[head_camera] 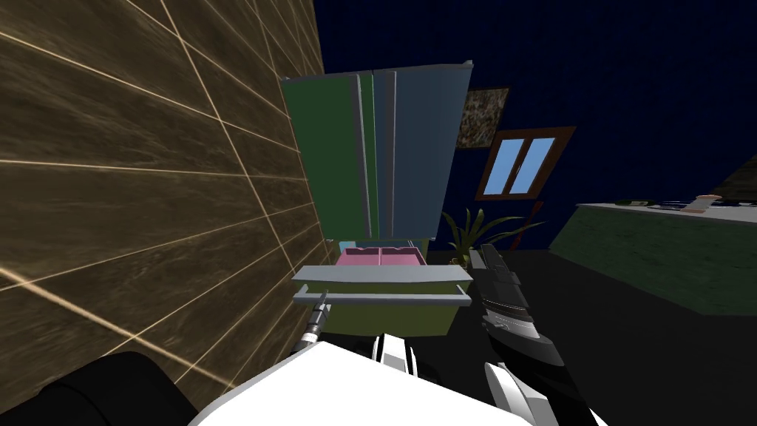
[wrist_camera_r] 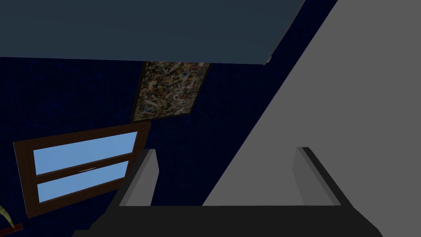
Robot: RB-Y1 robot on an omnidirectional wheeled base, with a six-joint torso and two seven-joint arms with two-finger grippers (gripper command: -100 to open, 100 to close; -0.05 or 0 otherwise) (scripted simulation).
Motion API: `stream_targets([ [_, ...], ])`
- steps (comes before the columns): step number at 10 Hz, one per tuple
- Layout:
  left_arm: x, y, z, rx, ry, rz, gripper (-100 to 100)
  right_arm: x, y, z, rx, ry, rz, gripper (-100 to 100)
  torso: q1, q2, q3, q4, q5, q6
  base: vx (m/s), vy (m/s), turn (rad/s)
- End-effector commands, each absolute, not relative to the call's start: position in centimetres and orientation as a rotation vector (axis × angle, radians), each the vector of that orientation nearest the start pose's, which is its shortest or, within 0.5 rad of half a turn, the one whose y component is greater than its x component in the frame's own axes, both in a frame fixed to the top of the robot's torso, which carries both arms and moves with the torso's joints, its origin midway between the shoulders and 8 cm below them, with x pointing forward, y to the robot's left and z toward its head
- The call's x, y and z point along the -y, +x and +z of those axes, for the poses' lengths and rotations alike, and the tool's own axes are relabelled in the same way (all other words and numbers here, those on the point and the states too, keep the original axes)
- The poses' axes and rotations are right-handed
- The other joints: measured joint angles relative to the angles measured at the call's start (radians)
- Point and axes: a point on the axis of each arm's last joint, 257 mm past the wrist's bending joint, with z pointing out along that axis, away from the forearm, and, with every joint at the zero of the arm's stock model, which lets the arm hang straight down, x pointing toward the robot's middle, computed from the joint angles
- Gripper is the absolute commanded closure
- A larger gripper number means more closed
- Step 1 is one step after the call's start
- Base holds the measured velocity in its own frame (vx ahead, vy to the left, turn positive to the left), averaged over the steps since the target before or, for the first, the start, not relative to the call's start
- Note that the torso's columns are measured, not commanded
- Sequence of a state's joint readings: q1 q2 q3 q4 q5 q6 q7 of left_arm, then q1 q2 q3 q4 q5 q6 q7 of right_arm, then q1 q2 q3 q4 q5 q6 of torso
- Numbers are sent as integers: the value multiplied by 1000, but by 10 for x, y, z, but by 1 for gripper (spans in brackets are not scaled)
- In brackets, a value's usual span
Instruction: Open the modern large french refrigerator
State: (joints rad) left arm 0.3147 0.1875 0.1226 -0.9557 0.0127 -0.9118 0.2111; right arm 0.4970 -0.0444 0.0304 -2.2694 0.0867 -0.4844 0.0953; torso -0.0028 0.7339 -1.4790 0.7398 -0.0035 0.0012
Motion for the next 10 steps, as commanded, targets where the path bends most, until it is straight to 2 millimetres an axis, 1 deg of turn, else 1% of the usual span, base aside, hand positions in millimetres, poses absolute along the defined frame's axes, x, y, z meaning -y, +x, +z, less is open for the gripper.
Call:
stream_targets([
  [1, -412, 338, -378, -1059, -1256, -1084, -100, 255, 352, 16, -737, 552, 1186, 0, -2, 3, 1, 1, 0, 0, -8, -86, -3],
  [3, -428, 346, -366, -1057, -1258, -1083, -100, 255, 352, 16, -737, 552, 1186, 0, -7, 11, 5, 5, -4, 1, -35, -75, -11],
  [4, -428, 346, -366, -1057, -1258, -1083, -100, 255, 352, 16, -737, 552, 1186, 0, -8, 14, 7, 7, -5, 1, -35, -40, -13],
  [5, -436, 350, -360, -1055, -1259, -1084, -100, 255, 352, 16, -737, 552, 1186, 0, -9, 14, 7, 7, -6, 0, -35, -46, -10],
  [9, -436, 350, -360, -1055, -1259, -1084, -100, 255, 352, 16, -737, 552, 1186, 0, -11, 13, 6, 9, -9, 0, -6, -11, -2],
  [10, -443, 354, -354, -1054, -1260, -1084, -100, 255, 352, 16, -737, 552, 1186, 0, -12, 15, 6, 10, -10, 0, -13, -25, -15],
])
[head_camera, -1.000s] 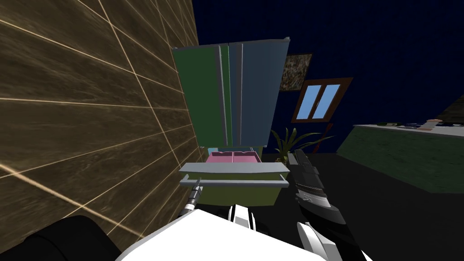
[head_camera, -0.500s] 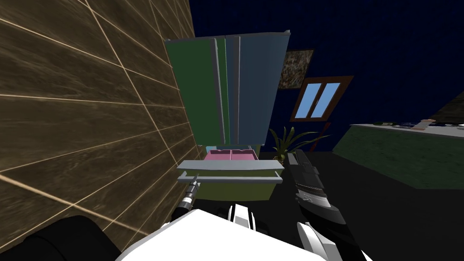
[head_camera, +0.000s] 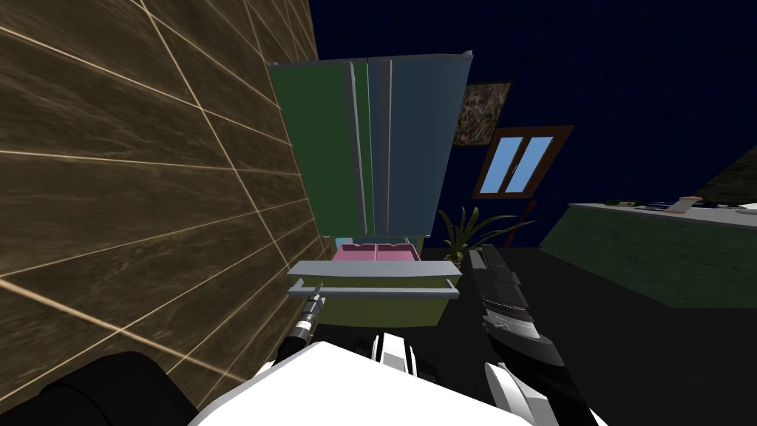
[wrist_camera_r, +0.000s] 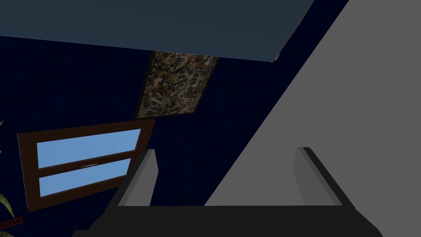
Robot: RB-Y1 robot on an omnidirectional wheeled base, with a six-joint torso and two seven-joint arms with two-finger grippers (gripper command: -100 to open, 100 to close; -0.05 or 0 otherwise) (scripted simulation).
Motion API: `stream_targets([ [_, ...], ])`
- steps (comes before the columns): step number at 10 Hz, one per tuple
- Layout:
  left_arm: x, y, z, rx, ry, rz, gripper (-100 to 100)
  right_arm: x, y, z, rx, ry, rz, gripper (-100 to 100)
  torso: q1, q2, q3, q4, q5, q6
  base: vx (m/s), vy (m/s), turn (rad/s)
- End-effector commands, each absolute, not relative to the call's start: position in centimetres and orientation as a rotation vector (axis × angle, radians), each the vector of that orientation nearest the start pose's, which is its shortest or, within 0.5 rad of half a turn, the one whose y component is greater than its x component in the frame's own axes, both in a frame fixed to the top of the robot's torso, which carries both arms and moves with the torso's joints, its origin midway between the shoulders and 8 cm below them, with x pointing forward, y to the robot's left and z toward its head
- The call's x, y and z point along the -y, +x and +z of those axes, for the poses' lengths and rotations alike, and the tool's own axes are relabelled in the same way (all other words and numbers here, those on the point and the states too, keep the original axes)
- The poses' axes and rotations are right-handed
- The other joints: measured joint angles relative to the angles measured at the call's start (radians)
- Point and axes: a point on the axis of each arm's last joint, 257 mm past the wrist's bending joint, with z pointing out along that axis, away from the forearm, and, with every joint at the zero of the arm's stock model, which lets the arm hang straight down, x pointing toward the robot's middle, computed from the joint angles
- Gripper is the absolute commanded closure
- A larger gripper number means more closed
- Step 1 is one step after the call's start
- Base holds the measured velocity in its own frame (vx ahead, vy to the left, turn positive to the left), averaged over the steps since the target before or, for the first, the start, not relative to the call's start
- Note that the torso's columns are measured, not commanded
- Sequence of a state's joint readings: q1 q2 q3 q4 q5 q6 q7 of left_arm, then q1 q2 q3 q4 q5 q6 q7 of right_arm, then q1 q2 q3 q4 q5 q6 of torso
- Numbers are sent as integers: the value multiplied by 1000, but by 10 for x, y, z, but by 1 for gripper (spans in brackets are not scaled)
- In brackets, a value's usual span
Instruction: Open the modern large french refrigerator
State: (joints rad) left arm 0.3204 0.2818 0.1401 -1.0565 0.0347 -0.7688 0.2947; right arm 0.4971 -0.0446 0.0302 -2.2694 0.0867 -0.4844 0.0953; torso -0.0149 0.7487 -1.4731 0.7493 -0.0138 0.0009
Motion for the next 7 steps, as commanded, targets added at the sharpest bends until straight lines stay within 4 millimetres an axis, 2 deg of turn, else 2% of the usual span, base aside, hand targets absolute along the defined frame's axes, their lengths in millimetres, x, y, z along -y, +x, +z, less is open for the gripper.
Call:
stream_targets([
  [1, -441, 343, -372, -1077, -1297, -1060, -100, 255, 352, 16, -737, 552, 1186, 0, -2, 2, 1, 1, -1, 0, -3, -8, 0],
  [2, -442, 340, -376, -1082, -1309, -1052, 0, 255, 352, 16, -737, 552, 1186, 0, 1, 1, 1, -2, 2, -1, 0, 0, 0],
  [7, -442, 331, -391, -1103, -1348, -1027, 0, 255, 352, 16, -737, 552, 1186, 0, 12, -9, -3, -9, 11, -1, 0, 0, 0],
])
